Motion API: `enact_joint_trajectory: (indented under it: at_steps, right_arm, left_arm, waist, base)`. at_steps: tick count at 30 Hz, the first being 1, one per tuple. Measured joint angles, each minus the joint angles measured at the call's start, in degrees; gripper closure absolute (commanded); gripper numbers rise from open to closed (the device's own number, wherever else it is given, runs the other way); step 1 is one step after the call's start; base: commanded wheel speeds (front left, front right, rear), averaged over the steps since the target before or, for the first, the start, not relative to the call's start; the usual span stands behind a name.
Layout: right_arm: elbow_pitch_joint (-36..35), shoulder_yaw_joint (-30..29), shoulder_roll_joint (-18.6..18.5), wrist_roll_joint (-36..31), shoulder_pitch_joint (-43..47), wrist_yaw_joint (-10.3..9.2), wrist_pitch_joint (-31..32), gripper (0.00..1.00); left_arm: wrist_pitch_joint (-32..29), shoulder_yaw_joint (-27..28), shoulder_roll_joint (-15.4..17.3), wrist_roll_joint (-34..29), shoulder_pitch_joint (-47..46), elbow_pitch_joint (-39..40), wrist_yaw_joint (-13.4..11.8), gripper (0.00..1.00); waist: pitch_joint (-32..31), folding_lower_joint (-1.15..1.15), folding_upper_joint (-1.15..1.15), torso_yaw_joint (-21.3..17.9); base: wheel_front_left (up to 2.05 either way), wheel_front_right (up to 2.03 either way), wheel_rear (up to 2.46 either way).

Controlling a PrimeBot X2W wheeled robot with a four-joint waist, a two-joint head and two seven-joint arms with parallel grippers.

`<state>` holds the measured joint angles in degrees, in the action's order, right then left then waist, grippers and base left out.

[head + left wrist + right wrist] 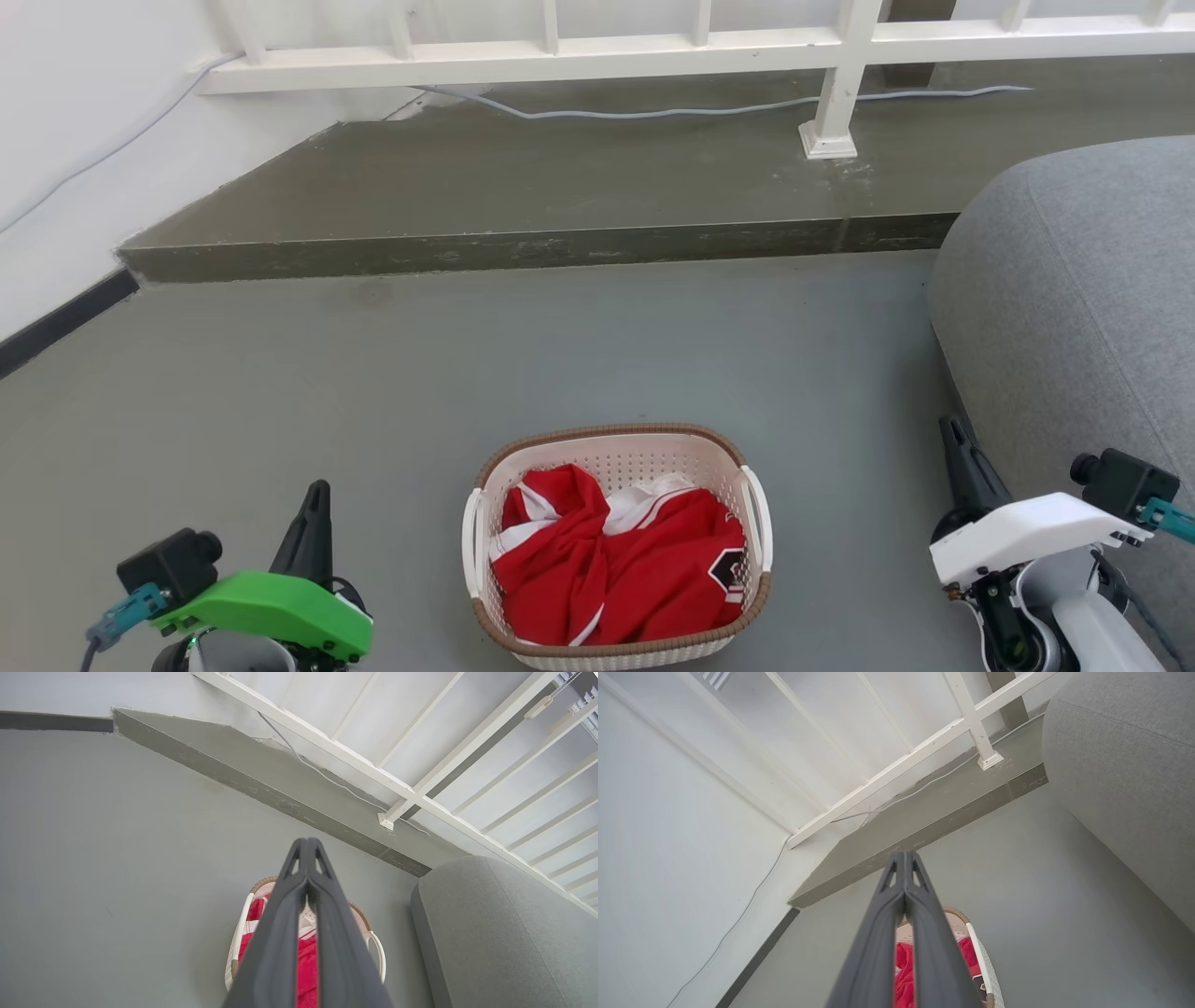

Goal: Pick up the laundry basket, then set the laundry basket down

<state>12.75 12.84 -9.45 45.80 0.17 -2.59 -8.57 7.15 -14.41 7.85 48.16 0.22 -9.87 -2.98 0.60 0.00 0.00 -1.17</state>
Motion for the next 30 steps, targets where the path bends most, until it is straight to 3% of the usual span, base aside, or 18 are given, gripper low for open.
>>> enact_joint_trajectory:
  at_steps: [30]
  right_arm:
    - [0.9,-7.4,2.1,20.3,-0.9,3.86,5.4,1.00]
  left_arm:
    - [-4.7,6.8,-1.5,19.2,-0.2,-2.3,3.8,1.00]
  waist:
    - [-0.2,0.00,0.00,0.5]
  base:
    - [0.00,0.00,0.00]
